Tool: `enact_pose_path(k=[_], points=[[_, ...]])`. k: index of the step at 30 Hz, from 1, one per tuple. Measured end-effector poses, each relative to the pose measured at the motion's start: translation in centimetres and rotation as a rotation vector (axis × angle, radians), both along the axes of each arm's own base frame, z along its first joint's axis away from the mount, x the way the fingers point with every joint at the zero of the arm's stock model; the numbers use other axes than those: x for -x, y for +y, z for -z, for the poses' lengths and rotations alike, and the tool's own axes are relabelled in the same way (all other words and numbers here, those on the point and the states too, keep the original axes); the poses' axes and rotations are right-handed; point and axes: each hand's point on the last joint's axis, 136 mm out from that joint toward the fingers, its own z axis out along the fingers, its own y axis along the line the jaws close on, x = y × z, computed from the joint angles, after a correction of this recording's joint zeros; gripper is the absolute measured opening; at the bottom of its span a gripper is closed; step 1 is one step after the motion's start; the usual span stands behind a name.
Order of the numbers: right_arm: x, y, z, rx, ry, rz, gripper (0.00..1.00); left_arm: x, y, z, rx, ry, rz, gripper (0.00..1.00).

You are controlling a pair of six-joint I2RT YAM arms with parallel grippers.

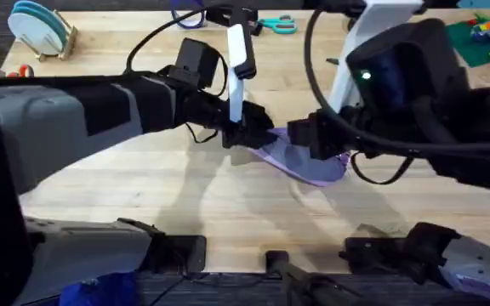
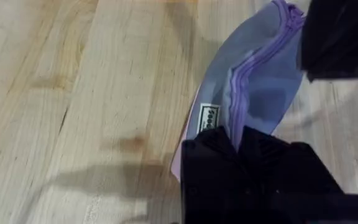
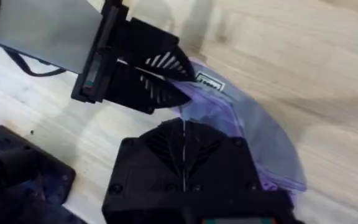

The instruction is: Unzip the bag, pick up the pens from the table one at a time and place them inside, then zip the bag closed.

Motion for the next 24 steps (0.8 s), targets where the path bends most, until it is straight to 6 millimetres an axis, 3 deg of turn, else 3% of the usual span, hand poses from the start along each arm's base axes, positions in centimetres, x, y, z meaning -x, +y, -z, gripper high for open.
enact_pose_path(k=[9,14,16,20,24], points=[[0.3,-2.9,-2.1,0.048,-0.101,0.047,0.037,0.0,0.0,0.0,0.000,0.000,0.000,0.043],[1.2,-4.3,-3.7,0.028,-0.147,0.062,0.203,0.0,0.0,0.0,0.000,0.000,0.000,0.043],[1.5,-4.7,-4.6,0.004,-0.176,0.066,0.386,0.0,0.0,0.0,0.000,0.000,0.000,0.044],[2.6,-5.9,-7.2,-0.067,-0.253,0.073,0.991,0.0,0.0,0.0,0.000,0.000,0.000,0.043],[3.1,-7.0,-7.8,-0.088,-0.263,0.125,0.996,0.0,0.0,0.0,0.000,0.000,0.000,0.044]])
